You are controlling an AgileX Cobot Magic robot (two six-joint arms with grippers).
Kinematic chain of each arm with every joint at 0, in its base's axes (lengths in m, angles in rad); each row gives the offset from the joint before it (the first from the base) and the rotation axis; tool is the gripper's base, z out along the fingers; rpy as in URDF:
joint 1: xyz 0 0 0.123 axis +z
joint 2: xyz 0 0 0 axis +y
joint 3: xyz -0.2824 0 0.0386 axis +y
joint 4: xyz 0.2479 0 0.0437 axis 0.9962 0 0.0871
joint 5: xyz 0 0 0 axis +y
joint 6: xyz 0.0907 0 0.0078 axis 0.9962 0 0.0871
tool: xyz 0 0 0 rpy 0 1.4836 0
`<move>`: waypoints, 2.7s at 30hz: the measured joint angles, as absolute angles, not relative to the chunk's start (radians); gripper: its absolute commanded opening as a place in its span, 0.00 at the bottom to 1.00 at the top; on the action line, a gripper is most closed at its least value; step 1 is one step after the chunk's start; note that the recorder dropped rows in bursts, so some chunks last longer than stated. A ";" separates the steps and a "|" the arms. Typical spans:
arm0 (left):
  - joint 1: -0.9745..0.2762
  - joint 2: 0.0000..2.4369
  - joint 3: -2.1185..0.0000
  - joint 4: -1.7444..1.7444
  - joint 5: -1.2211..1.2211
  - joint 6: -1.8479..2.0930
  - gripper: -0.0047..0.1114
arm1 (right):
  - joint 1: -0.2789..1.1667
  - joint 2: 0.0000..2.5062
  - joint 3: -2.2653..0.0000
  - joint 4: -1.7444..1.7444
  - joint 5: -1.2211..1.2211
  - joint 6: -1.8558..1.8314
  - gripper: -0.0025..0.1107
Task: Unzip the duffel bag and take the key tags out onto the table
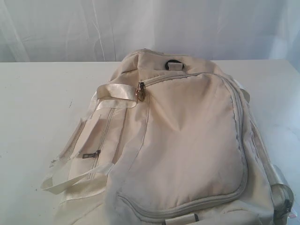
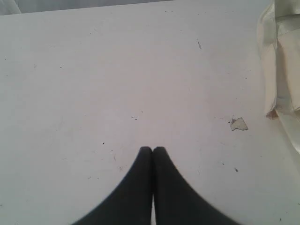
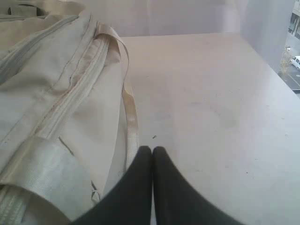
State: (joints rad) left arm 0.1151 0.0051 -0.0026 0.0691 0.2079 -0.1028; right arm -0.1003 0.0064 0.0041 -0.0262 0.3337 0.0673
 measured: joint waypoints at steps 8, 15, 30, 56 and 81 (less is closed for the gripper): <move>0.115 0.005 -0.003 0.069 0.206 -0.103 0.04 | -0.100 0.006 0.004 -0.026 0.334 0.067 0.02; 0.115 0.005 -0.003 0.069 0.206 -0.103 0.04 | -0.100 0.006 0.004 -0.026 0.334 0.067 0.02; 0.115 0.005 -0.003 0.069 0.206 -0.103 0.04 | -0.100 0.006 0.004 -0.026 0.334 0.067 0.02; 0.115 0.005 -0.003 0.069 0.073 -0.103 0.04 | -0.100 0.006 0.004 -0.026 0.334 0.067 0.02; 0.115 0.001 -0.129 0.012 -0.678 -0.245 0.04 | -0.100 0.006 0.004 -0.026 0.334 0.067 0.02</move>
State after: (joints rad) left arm 0.1151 0.0014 -0.1292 0.0115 -0.6780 -0.2453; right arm -0.1003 0.0064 0.0041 -0.0262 0.3337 0.0673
